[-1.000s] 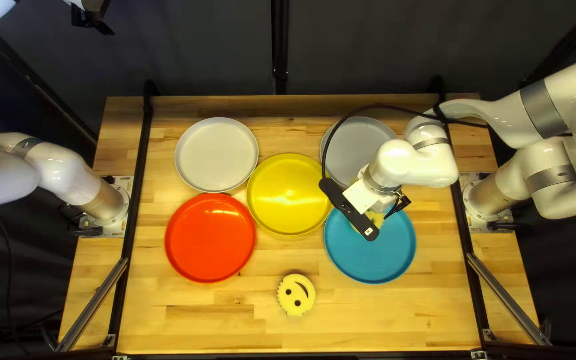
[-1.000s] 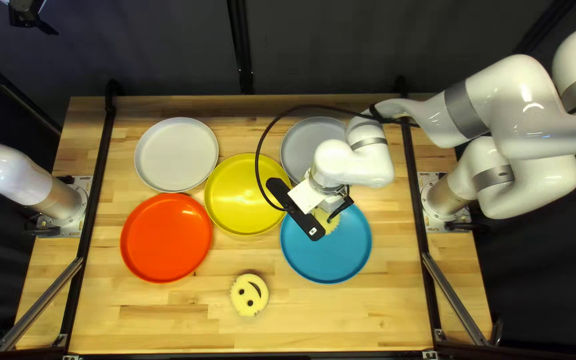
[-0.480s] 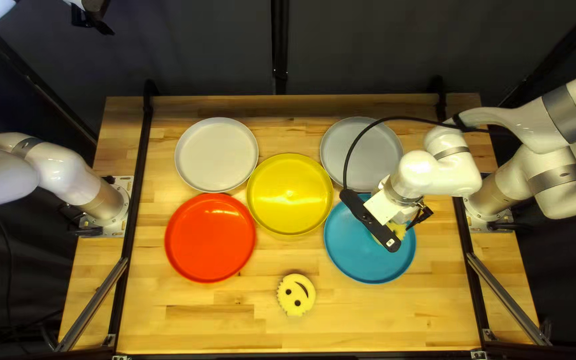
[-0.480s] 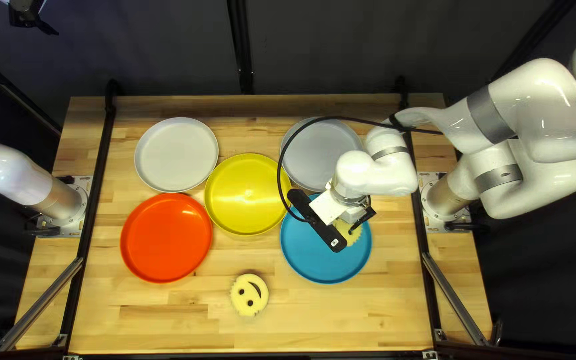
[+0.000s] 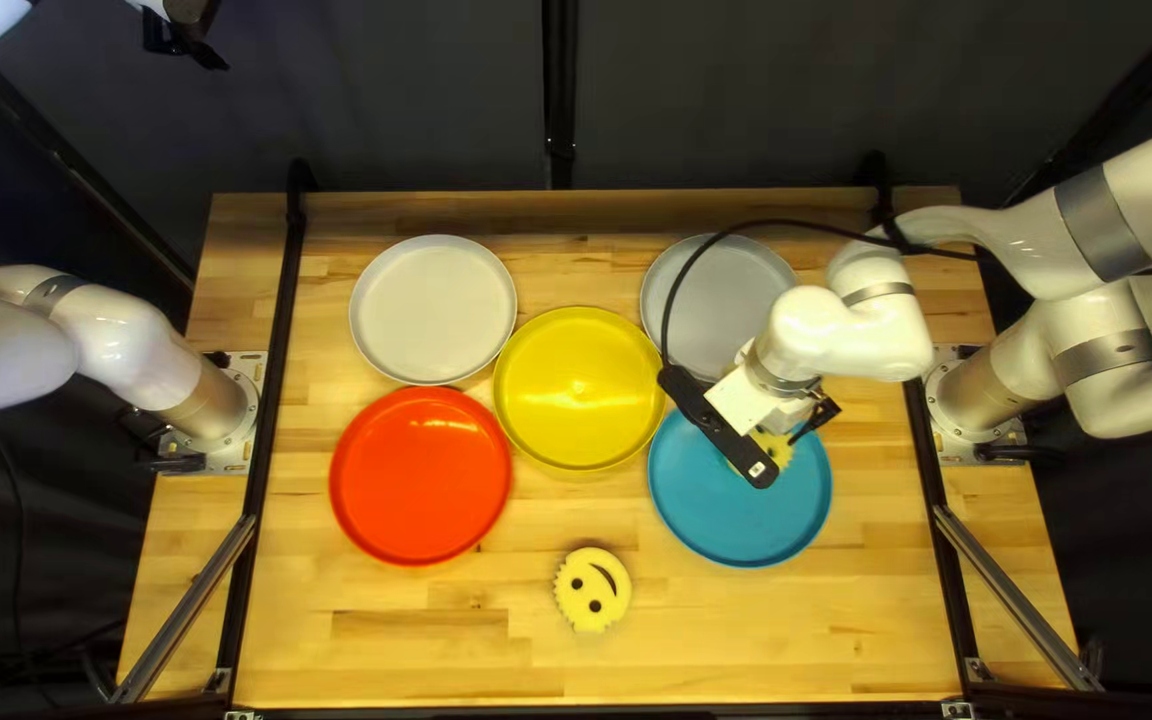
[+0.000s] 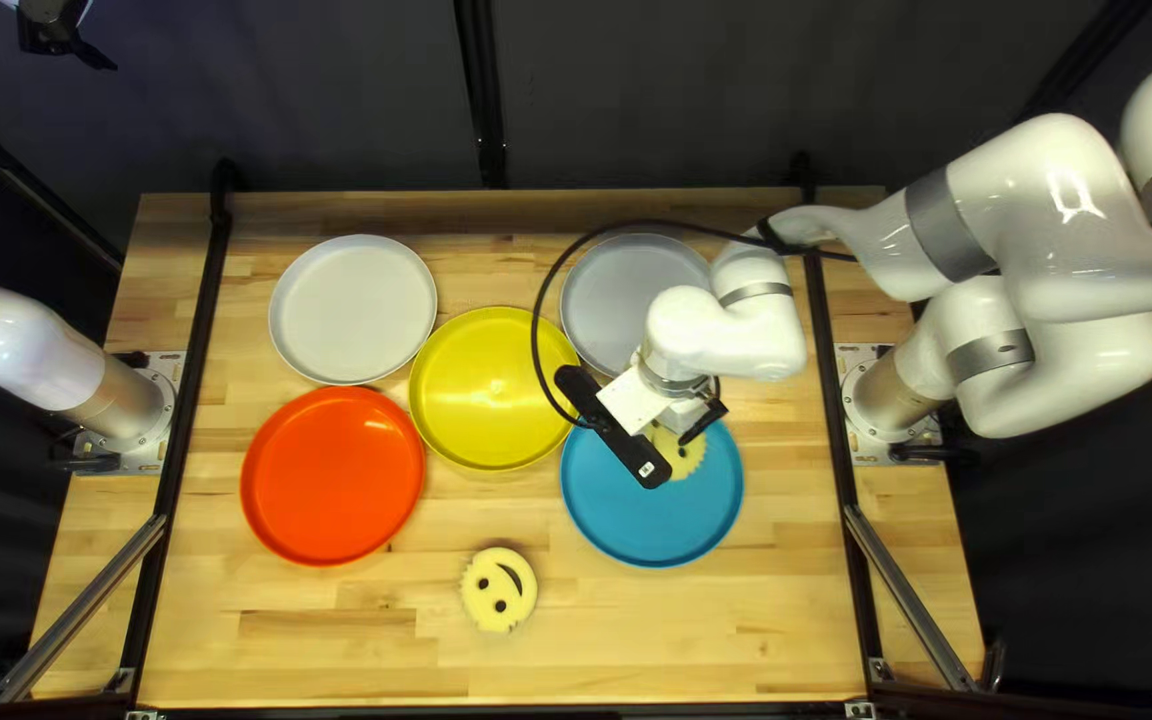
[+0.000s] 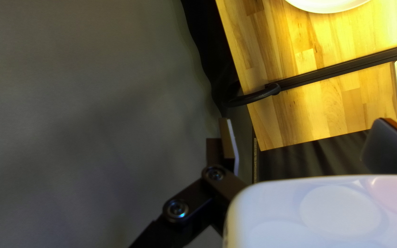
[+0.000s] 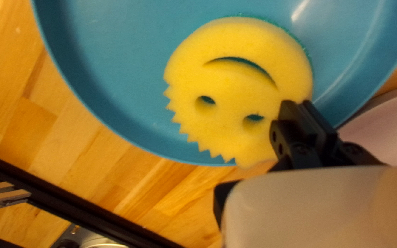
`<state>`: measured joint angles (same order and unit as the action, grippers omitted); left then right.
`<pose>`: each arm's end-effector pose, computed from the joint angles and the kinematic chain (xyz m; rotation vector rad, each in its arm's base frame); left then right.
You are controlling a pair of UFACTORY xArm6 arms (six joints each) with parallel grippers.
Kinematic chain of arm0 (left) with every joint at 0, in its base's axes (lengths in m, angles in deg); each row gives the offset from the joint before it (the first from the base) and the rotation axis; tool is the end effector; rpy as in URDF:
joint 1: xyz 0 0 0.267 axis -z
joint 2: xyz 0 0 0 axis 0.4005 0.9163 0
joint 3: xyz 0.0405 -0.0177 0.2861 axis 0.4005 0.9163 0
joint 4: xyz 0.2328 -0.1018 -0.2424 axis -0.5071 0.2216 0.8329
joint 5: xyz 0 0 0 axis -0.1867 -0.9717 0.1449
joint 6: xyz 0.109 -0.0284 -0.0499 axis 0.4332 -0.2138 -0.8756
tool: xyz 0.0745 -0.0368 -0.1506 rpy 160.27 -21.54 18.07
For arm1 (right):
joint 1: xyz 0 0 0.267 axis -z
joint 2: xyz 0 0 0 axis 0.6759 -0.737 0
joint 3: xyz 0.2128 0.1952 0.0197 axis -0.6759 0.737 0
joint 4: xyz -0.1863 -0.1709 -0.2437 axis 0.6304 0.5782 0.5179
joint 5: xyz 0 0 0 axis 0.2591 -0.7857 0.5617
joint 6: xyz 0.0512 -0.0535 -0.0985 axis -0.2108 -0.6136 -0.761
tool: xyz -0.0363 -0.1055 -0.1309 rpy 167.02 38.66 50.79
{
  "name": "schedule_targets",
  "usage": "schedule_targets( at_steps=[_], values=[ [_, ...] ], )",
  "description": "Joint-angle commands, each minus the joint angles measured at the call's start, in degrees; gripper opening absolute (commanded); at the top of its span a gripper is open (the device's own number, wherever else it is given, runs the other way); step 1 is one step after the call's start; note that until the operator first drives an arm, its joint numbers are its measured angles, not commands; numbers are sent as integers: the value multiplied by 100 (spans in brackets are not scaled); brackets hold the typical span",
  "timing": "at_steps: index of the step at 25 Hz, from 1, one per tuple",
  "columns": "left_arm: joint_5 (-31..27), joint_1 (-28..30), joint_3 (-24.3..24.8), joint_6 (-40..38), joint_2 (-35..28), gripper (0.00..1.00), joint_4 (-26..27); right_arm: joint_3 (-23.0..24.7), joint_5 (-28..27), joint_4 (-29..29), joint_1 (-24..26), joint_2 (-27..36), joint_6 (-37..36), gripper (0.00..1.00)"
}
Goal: Pick up sponge and scrub the plate
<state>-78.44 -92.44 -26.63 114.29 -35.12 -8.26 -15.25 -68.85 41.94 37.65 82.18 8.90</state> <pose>0.1502 0.3015 0.3901 -2.8922 0.5697 -0.2303 0.3591 0.0288 0.0650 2.9424 1.0990 -0.0594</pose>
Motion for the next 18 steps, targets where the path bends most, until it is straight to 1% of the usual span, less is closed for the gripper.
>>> schedule_targets(
  at_steps=[1, 4, 6, 11, 14, 18],
  values=[
    [0, 0, 0, 0, 0, 100, 0, -314, 0, 94, 43, -265, -94, 0],
    [0, 0, 0, 0, 0, 100, 0, -418, 29, 144, -5, -376, -81, 0],
    [0, 0, 0, 0, 0, 100, 0, -368, 47, 152, -77, -341, -24, 0],
    [0, 0, 0, 0, 0, 100, 0, -130, -2, -33, -303, -161, 51, 0],
    [0, 0, 0, 0, 0, 100, 0, 91, -85, -197, -491, 29, 105, 0],
    [0, 0, 0, 0, 0, 100, 0, 350, -32, -418, -750, 148, 238, 0]
  ],
)
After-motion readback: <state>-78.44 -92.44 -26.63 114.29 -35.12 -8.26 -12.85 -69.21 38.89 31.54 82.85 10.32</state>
